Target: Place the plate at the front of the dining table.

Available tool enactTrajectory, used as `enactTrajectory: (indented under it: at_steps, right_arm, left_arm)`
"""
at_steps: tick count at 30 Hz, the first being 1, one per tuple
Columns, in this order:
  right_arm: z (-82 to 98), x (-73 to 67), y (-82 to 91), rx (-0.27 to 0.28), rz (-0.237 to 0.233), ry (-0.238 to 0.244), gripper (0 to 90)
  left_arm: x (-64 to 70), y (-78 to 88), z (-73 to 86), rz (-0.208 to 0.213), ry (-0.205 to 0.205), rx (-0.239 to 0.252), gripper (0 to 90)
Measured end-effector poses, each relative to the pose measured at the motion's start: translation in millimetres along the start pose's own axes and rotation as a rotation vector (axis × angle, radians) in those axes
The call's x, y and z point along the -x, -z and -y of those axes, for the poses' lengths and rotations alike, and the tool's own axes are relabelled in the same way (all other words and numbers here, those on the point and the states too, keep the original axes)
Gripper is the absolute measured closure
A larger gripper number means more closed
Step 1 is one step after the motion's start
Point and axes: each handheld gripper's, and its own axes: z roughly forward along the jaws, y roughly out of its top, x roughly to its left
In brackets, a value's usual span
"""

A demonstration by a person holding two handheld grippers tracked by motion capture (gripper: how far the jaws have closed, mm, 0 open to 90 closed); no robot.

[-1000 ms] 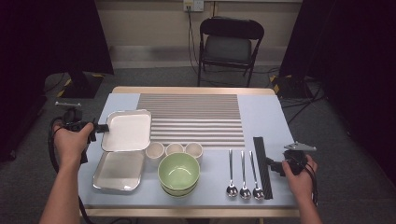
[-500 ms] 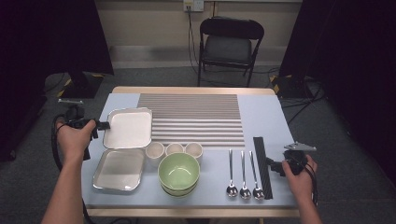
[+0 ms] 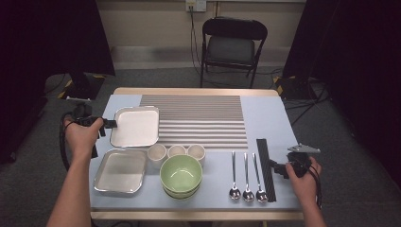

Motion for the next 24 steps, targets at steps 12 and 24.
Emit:
enactTrajectory:
  at_steps: [12, 24]
  right_arm:
    - [0.0, 0.0, 0.0, 0.0, 0.001, 0.0, 15.1]
    - [0.0, 0.0, 0.0, 0.0, 0.0, -0.001, 15.1]
  left_arm:
    - [3.8, -13.5, -2.2, -0.002, 0.024, -0.016, 88.6]
    - [7.8, -23.2, -4.2, 0.005, 0.022, -0.023, 88.9]
